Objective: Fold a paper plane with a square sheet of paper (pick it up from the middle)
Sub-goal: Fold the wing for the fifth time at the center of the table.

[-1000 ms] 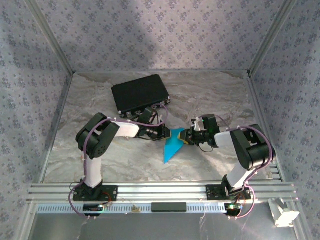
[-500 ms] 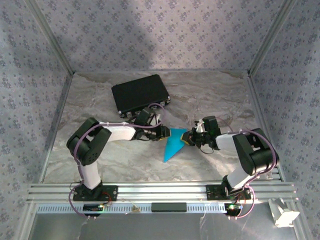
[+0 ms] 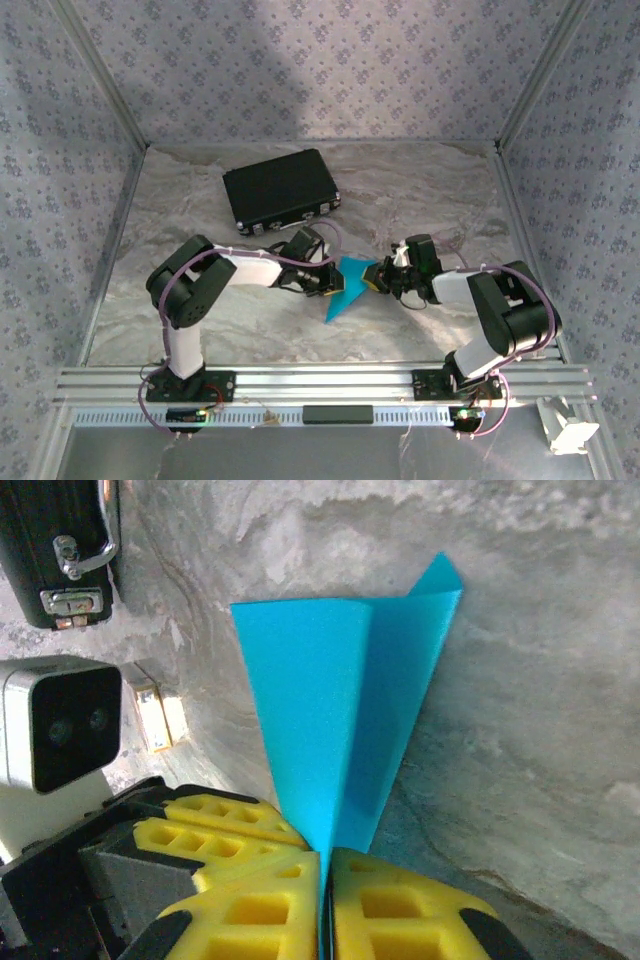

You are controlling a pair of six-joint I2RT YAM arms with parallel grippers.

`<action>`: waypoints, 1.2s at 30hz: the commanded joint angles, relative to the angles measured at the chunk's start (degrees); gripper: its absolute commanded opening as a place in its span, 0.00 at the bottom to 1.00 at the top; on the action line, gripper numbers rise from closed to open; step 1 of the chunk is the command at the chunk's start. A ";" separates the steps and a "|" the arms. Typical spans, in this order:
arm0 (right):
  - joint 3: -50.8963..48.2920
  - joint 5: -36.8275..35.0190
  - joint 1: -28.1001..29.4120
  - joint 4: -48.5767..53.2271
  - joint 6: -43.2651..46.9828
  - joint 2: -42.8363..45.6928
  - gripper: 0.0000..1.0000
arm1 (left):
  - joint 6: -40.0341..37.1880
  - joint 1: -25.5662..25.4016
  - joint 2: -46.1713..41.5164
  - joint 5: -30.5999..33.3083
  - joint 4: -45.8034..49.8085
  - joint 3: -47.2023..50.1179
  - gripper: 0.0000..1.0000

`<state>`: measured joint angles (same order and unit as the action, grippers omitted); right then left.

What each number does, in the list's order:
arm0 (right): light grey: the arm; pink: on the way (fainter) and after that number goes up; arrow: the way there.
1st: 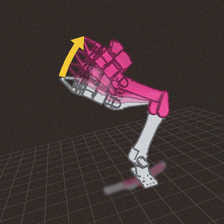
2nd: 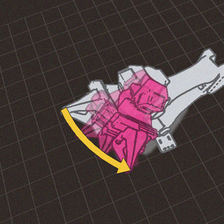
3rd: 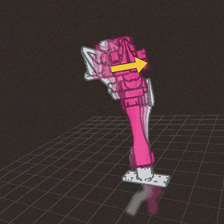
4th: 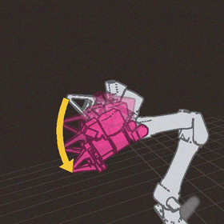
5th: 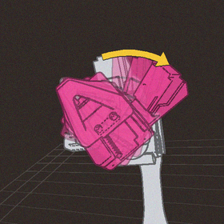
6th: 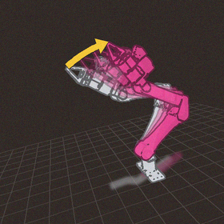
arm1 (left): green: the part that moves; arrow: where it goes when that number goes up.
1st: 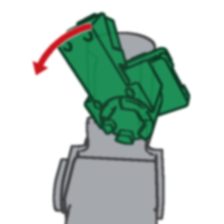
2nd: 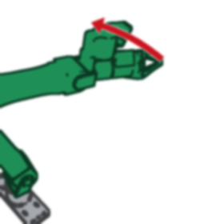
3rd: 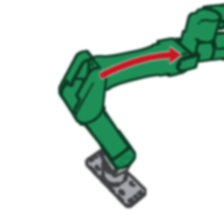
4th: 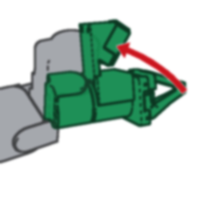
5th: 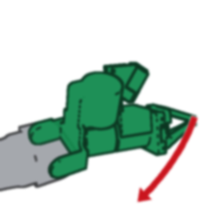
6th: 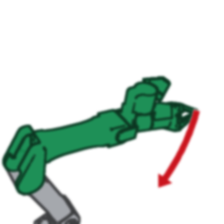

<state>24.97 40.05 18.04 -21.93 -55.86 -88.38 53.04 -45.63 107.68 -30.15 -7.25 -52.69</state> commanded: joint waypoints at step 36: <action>1.31 1.21 -0.29 -0.76 -4.96 1.73 0.02 | -24.00 -21.18 -9.66 42.92 24.60 -6.47 0.48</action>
<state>26.83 41.76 17.89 -22.20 -59.37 -87.79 31.03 -65.87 97.47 4.19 12.97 -56.12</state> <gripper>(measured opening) 0.052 0.480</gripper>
